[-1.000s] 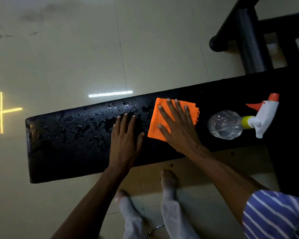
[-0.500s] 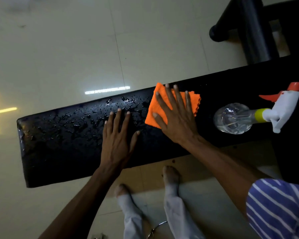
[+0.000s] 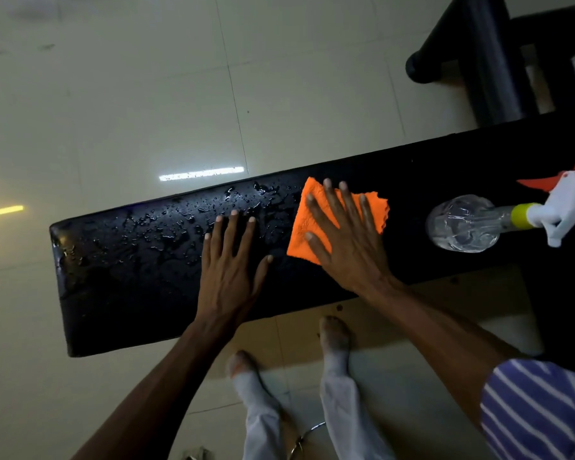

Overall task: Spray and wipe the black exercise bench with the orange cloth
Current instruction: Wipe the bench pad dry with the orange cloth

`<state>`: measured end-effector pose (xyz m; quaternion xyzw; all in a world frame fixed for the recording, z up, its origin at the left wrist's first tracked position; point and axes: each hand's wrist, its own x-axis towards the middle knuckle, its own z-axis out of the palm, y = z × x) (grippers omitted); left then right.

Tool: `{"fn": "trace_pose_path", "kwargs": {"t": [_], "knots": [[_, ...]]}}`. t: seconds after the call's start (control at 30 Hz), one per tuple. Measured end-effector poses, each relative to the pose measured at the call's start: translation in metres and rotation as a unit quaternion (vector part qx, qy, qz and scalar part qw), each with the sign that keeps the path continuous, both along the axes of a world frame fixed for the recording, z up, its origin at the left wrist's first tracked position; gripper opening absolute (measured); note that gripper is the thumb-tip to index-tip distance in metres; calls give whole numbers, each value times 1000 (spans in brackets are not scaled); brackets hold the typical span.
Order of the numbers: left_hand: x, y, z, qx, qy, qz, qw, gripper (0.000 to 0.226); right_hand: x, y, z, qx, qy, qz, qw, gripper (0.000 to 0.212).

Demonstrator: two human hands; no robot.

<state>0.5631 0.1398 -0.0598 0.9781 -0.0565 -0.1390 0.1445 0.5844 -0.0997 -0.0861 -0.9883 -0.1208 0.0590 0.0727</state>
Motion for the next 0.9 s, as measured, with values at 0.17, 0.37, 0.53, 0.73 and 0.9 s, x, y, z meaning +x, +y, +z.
{"fn": "trace_pose_path", "kwargs": {"t": [0.17, 0.37, 0.53, 0.73, 0.9], "knots": [[-3, 18, -7, 7, -10, 12, 1000, 70, 55, 6, -2, 14, -16, -105, 994, 64], [-10, 27, -6, 6, -15, -1, 1000, 70, 10, 38, -4, 5, -20, -23, 1000, 66], [-11, 27, -2, 12, -10, 9, 1000, 70, 33, 3, 1, 4, -3, 33, 999, 65], [-20, 37, -3, 7, -6, 47, 999, 70, 36, 63, 1, 10, -11, -98, 995, 66], [-24, 46, -2, 10, 5, 32, 999, 69, 10, 40, -1, 4, -7, 59, 998, 67]]}}
